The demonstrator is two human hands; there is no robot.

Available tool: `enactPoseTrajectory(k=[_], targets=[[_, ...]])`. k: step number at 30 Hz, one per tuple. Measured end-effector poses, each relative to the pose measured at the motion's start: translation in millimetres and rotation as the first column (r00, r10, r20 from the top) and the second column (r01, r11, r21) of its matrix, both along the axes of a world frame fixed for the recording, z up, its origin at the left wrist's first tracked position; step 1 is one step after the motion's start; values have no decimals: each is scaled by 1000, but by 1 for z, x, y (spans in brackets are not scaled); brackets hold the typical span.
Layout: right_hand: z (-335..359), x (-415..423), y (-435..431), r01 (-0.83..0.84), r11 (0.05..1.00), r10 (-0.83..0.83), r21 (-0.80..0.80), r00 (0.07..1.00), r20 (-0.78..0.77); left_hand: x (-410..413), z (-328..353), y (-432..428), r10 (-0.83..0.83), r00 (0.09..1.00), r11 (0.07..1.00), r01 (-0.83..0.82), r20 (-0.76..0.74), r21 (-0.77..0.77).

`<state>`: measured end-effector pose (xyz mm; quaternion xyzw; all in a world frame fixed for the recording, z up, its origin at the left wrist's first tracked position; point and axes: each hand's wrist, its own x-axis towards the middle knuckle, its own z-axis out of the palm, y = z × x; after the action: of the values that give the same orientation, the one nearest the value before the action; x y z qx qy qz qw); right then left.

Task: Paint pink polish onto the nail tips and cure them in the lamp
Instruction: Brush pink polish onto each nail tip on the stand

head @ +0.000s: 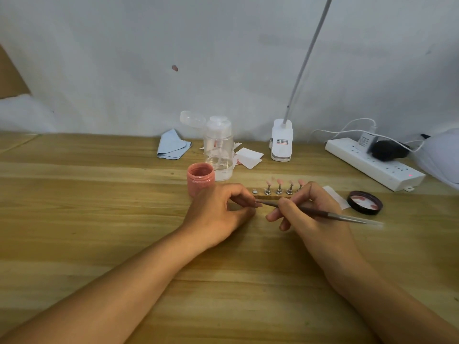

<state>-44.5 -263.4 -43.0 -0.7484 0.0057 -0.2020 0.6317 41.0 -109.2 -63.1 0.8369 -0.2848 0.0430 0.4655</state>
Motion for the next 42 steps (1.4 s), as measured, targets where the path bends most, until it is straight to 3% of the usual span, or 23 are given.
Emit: enactPoseTrajectory(k=[35,42], targets=[[1,-1,1,-19,1000,19,-13,999,-26,1,-3,1,1,1000,1000,-2,-16,-16],[2,1,-1,15,1000,-16,17,999,39,2,-1,1,-16,1000,1000,16,-20,-21]])
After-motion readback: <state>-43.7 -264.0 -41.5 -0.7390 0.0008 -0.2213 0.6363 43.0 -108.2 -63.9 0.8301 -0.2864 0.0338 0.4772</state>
